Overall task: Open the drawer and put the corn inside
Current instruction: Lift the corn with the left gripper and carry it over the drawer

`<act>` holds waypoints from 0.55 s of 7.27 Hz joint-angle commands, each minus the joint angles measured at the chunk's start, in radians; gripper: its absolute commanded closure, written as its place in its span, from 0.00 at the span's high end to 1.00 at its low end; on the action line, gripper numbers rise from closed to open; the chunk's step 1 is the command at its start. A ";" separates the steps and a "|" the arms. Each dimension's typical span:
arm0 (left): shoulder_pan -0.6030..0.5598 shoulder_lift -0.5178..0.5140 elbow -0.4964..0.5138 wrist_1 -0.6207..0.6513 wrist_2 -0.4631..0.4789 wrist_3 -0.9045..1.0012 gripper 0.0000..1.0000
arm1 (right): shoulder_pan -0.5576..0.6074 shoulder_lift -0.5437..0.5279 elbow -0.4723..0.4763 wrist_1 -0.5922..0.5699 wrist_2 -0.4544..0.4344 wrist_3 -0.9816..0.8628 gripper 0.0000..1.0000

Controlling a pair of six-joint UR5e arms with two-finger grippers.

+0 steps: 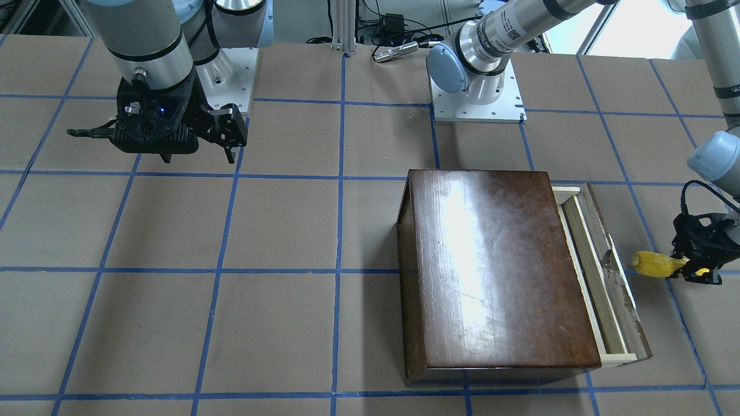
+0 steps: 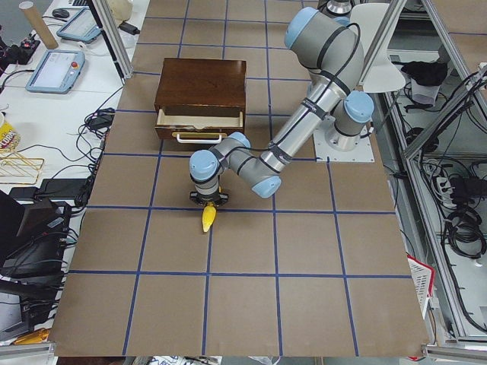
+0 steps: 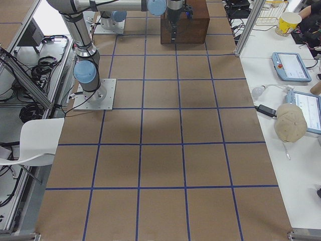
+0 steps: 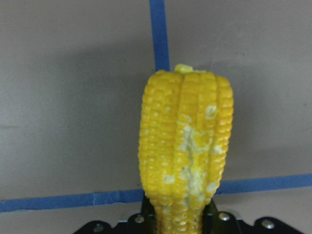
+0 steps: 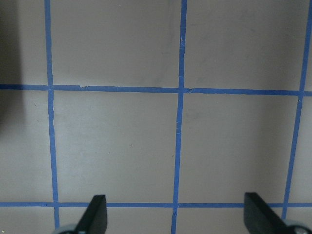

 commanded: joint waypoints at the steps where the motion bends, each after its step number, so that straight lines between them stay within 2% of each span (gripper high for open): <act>1: -0.007 0.052 0.022 -0.001 -0.002 -0.141 0.00 | 0.000 0.000 0.000 0.000 0.000 0.000 1.00; 3: -0.076 0.107 0.067 -0.027 0.007 -0.213 0.00 | 0.000 0.000 0.000 0.000 0.000 0.000 1.00; 4: -0.099 0.152 0.067 -0.070 0.009 -0.337 0.00 | 0.000 0.000 0.000 0.000 0.000 0.000 1.00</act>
